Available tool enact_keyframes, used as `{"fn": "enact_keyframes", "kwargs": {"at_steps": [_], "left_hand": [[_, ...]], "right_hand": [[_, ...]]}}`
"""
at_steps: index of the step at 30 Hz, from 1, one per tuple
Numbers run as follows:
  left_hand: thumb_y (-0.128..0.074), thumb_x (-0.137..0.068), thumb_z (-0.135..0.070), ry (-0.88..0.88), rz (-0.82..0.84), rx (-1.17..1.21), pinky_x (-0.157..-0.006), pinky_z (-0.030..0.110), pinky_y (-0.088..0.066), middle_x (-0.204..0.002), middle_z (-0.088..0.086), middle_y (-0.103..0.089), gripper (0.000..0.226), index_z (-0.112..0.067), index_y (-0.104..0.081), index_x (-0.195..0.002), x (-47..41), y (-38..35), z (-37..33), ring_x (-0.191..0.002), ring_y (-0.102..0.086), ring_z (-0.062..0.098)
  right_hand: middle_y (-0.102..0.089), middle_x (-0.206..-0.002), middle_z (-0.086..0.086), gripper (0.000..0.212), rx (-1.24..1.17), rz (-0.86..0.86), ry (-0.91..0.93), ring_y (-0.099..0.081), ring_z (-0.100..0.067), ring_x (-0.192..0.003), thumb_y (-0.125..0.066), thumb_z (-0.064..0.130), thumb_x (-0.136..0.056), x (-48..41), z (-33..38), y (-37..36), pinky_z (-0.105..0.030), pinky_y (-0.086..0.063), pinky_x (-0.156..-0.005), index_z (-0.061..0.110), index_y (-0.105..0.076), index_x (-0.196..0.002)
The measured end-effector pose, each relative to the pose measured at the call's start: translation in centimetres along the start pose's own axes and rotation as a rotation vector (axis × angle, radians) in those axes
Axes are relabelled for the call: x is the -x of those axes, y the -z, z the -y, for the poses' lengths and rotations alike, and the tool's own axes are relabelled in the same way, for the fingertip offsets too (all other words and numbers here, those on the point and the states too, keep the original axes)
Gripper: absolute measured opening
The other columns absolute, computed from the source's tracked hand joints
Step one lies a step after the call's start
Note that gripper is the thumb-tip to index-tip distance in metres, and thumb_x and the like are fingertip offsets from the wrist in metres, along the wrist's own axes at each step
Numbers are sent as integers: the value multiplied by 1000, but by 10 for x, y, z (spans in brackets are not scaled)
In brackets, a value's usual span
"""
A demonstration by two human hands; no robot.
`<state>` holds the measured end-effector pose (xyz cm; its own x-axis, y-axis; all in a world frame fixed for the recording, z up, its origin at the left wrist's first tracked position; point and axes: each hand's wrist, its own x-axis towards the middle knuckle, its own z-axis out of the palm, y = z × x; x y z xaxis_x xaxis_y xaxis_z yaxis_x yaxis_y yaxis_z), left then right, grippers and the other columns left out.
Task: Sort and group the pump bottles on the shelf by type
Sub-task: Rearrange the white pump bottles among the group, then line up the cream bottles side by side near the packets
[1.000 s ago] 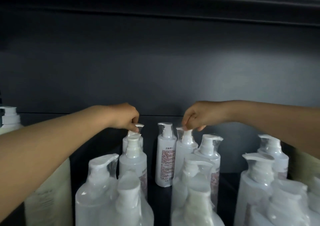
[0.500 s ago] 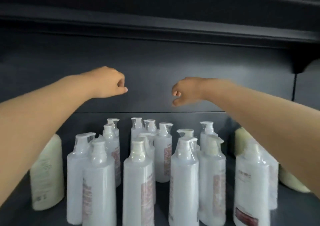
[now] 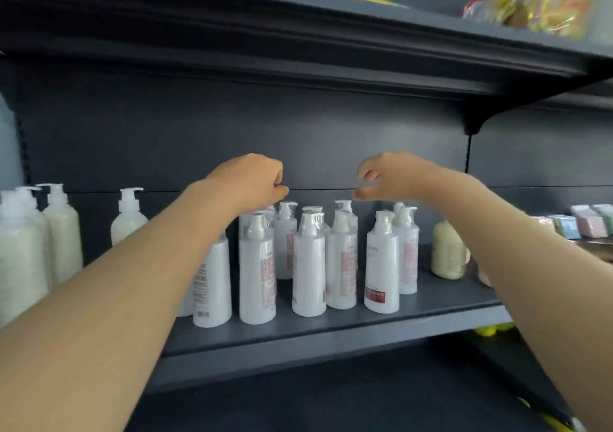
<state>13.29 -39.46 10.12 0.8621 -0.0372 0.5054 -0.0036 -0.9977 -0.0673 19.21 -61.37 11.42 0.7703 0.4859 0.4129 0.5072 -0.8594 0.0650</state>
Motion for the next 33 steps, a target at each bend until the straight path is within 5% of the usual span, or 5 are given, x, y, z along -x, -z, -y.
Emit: {"fn": "enact_keyframes", "kwargs": {"at_steps": [10,17,22,26,33], "left_hand": [[-46,-92,-34,-70,89,0,-89,39,-47,-111,5,-56,29,-13,-55,-110,35,9,-103,-103,-53,25],[-43,-93,-34,-22,4,-44,-81,35,-43,-115,6,-54,32,-13,-54,-114,26,-13,-198,-105,-53,25],[-41,-94,-32,35,-54,-81,-86,40,-44,-119,9,-53,34,-9,-52,-116,-2,-38,-280,-113,-47,27],[-40,-94,-28,29,-44,-126,-73,34,-36,-121,8,-52,32,-10,-51,-118,-33,-53,-332,-114,-45,25],[-39,-95,-29,72,-23,-150,-75,35,-40,-118,7,-53,31,-10,-52,-116,-82,-68,-350,-112,-46,24]], "right_hand": [[-56,-129,0,51,-20,74,-98,-51,-23,-117,-56,48,-87,92,-68,0,-37,-43,-97,18,-52,-128],[-57,-127,3,46,43,108,-44,-54,-22,-111,-53,45,-88,128,-156,-18,-34,-45,-89,21,-52,-126],[-59,-125,3,51,63,65,-43,-55,-21,-110,-52,49,-85,135,-240,-22,-35,-47,-83,25,-47,-130],[-63,-117,0,45,77,55,-39,-58,-21,-103,-52,47,-85,130,-295,-29,-35,-49,-79,21,-54,-121],[-62,-113,-2,41,62,38,-14,-55,-23,-99,-50,44,-89,95,-349,-41,-31,-42,-72,15,-55,-117]]}}
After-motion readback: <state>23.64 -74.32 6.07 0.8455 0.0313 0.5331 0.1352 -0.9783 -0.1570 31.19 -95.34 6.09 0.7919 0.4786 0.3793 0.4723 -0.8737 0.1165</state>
